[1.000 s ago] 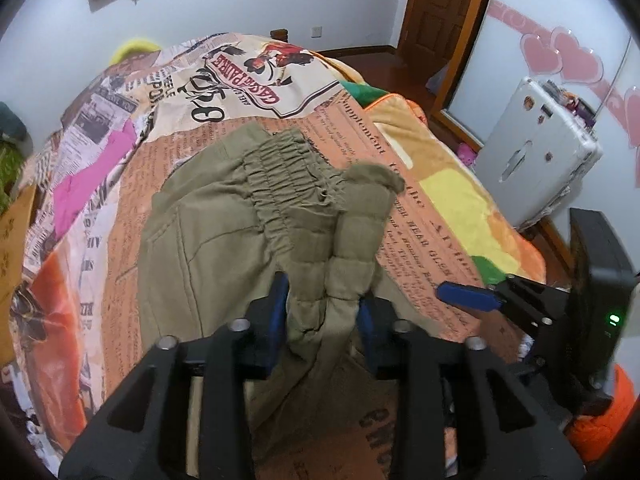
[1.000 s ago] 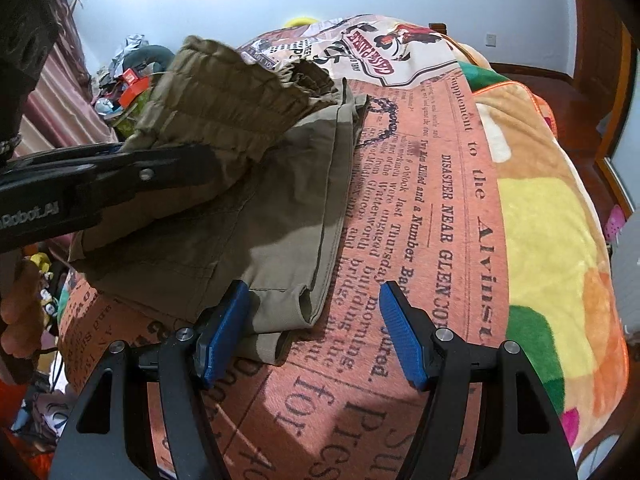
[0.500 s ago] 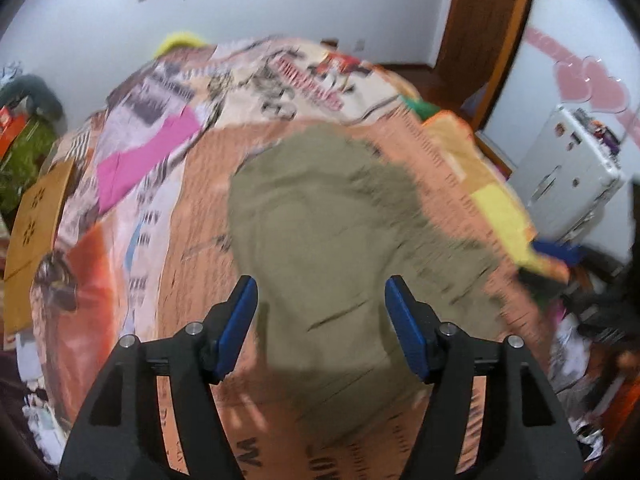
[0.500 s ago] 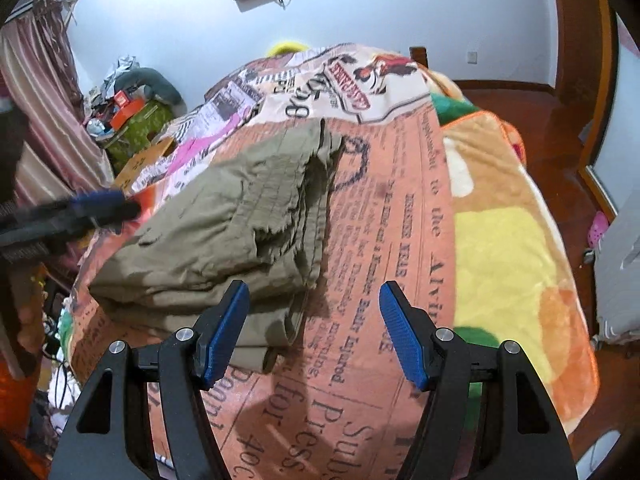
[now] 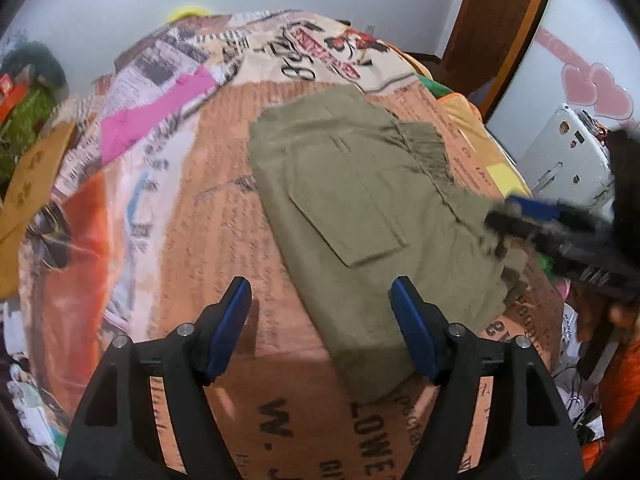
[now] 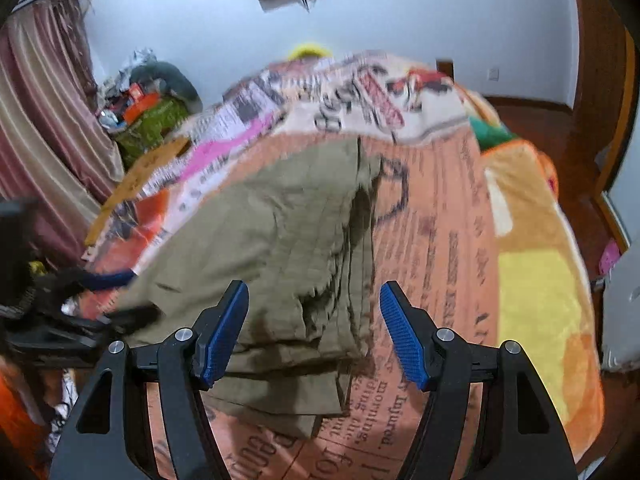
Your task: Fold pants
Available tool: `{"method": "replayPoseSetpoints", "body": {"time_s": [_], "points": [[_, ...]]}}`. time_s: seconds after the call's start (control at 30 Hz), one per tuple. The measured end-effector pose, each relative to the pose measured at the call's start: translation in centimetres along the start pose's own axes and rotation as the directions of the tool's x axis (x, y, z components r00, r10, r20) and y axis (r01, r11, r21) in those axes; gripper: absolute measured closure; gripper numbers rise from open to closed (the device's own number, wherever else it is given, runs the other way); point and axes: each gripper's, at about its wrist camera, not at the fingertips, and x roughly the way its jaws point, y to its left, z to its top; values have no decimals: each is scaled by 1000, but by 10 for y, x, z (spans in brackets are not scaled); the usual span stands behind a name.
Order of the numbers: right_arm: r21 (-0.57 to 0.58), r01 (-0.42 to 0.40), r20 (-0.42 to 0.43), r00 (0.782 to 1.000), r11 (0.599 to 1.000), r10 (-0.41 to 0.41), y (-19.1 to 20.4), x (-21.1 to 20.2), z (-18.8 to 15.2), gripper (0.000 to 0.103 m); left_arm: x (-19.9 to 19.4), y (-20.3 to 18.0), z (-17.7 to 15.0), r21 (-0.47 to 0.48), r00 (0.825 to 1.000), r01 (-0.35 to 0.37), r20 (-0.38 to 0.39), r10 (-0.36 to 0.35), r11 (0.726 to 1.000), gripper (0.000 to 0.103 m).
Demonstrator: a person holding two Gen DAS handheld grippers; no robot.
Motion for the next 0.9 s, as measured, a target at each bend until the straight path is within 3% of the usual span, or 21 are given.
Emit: {"method": "replayPoseSetpoints", "body": {"time_s": [0.2,0.37,0.53,0.63,0.7,0.8,0.9], "points": [[59,-31,-13,999,998,32,-11,1,-14,35,5,29,48,3,996,-71,60,71,997,22],[30,-14,-5,1000,999,14,-5,-1,-14,35,39,61,97,-54,997,-73,30,74,996,22],[55,-29,-7,1000,998,30,-9,0,-14,35,87,71,136,-11,992,-121,-40,121,993,22],[47,-34,-10,999,998,34,-10,0,-12,35,119,72,153,16,988,-89,-122,90,996,21],[37,-33,-14,999,999,34,-10,0,-11,35,139,73,158,14,983,-73,-171,74,997,21],[17,-23,-14,1000,1000,23,-10,1,-8,33,169,71,159,42,967,-101,-229,108,994,21],[15,-16,-12,1000,1000,16,-15,2,-5,32,189,70,152,76,955,-128,-260,144,989,11]]}}
